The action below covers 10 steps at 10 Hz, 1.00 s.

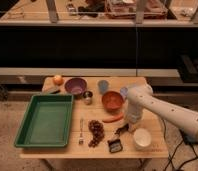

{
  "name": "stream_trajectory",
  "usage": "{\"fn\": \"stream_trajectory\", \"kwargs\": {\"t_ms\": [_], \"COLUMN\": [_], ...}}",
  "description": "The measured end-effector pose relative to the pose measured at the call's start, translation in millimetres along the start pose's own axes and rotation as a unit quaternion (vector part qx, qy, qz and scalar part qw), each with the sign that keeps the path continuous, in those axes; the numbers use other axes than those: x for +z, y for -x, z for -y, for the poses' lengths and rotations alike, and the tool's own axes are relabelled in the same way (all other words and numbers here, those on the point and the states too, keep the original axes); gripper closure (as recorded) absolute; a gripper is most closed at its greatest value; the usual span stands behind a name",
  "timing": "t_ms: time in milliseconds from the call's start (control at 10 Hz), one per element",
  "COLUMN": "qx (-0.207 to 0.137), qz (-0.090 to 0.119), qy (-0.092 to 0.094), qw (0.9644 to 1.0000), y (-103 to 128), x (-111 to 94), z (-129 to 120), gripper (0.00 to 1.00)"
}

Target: Place brush in paper cup

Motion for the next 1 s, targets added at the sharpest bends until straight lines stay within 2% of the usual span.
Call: {"fn": "stream_trajectory", "kwargs": {"t_ms": [400,500,700,800,1000], "qx": [-0.002,-0.001,0.002,0.006,0.019], "qz": [-0.003,-0.008,-0.019,-0.032,-0.044], "qy": [-0.01,-0.026,-0.04,-0.039,-0.037], "qw": [0.9999,0.9996,0.999,0.9987,0.9982], "y": [-1,-4,-4,-3,-6], "x": [-1,-7,-30,-56,-89], "z": [-1,-6,-5,-5,-8], "gripper": [1.0,1.0,1.0,1.0,1.0]}}
